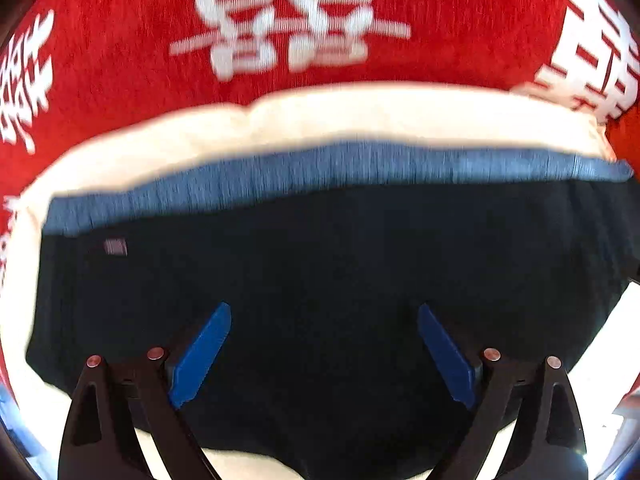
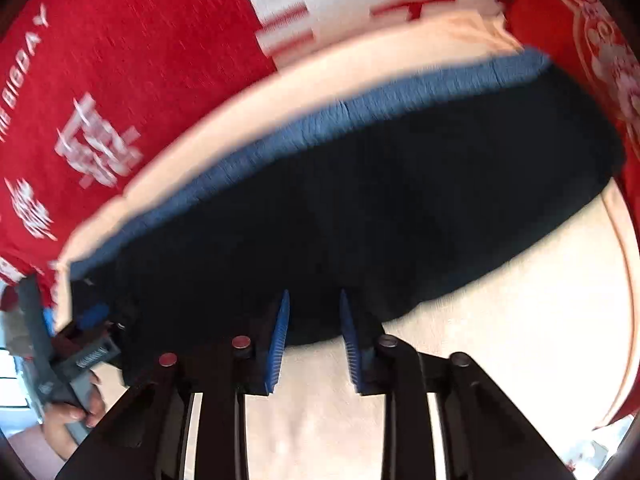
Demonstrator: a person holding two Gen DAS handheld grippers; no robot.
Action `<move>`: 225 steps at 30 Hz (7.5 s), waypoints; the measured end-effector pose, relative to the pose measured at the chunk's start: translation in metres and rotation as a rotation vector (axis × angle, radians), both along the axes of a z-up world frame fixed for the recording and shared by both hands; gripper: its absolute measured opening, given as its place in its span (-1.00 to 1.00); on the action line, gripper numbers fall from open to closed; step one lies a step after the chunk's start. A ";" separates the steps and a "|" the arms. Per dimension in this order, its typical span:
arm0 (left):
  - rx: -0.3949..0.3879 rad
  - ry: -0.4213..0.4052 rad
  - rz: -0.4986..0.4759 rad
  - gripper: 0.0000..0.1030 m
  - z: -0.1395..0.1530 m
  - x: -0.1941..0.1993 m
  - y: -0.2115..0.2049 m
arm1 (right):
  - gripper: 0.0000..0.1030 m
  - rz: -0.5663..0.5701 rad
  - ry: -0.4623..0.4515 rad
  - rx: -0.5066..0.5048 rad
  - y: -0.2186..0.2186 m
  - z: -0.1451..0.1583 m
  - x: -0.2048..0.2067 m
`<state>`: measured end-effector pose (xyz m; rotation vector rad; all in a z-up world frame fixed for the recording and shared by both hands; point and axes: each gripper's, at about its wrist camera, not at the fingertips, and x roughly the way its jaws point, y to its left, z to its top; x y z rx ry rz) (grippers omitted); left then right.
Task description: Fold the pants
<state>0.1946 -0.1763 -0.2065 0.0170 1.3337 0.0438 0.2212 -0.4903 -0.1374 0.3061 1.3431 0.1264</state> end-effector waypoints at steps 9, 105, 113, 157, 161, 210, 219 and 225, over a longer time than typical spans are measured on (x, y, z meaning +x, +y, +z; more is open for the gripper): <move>0.061 -0.033 0.056 0.86 -0.019 0.084 -0.014 | -0.39 0.248 -0.012 0.008 0.088 -0.022 0.097; 0.038 -0.028 -0.089 0.98 -0.011 0.046 -0.201 | -0.37 -0.436 0.032 0.225 -0.213 -0.033 -0.020; 0.060 0.008 -0.070 0.98 -0.009 0.051 -0.204 | -0.36 -0.433 0.019 0.274 -0.211 -0.037 -0.021; -0.178 0.004 -0.184 0.48 0.000 0.044 -0.287 | -0.62 -0.431 -0.150 0.558 -0.230 -0.034 0.027; -0.174 -0.015 -0.218 0.48 -0.001 0.041 -0.291 | -0.70 -0.353 -0.196 0.501 -0.213 -0.008 0.033; -0.229 -0.041 -0.206 0.58 0.003 0.039 -0.255 | -0.76 0.116 -0.318 0.098 -0.077 0.059 0.051; -0.132 -0.017 -0.073 0.58 0.026 0.009 -0.093 | -0.54 0.363 -0.335 -0.325 0.067 0.041 0.016; -0.073 0.027 0.030 0.58 0.015 -0.002 -0.009 | -0.29 0.581 -0.287 -0.663 0.168 -0.032 -0.017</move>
